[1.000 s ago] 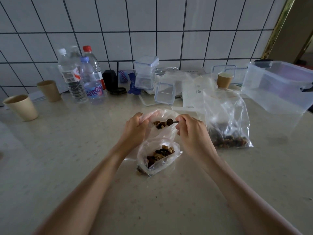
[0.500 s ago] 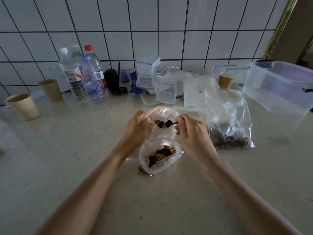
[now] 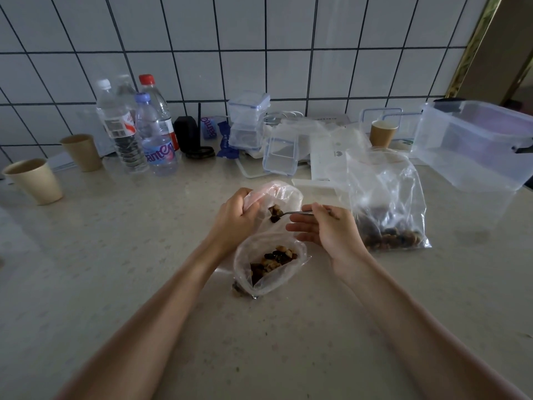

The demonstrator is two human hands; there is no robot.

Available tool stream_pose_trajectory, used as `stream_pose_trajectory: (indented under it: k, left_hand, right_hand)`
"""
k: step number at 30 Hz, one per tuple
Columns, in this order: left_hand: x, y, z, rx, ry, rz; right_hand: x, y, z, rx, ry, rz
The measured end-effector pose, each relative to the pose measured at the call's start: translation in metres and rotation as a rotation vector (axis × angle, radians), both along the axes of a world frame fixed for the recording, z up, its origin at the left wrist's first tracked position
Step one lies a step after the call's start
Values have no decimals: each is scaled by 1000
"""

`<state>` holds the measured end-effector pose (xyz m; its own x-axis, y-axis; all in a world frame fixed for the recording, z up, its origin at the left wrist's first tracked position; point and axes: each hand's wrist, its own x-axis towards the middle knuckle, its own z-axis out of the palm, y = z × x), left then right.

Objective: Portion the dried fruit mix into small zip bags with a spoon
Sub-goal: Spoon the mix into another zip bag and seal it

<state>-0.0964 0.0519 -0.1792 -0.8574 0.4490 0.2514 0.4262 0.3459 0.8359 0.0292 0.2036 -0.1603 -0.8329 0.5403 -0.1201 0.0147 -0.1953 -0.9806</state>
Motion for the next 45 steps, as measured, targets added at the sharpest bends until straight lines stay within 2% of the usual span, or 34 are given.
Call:
stream_pose_trajectory:
  k: [5, 12, 20, 34, 41, 45]
  left_hand:
    - [-3, 0, -5, -18, 30, 66]
    - [-3, -2, -4, -68, 87, 102]
    - [3, -4, 0, -46, 75, -25]
    - [-3, -4, -4, -44, 152, 93]
    - [-5, -8, 1, -59, 126, 133]
    - [-9, -14, 11, -78, 35, 72]
  right_hand:
    - [2, 9, 2, -206, -18, 10]
    - [3, 15, 3, -297, 12, 9]
    - [6, 14, 3, -145, -20, 68]
    - [11, 23, 12, -230, -32, 78]
    - [14, 29, 17, -193, -18, 73]
    - [16, 29, 20, -161, 17, 80]
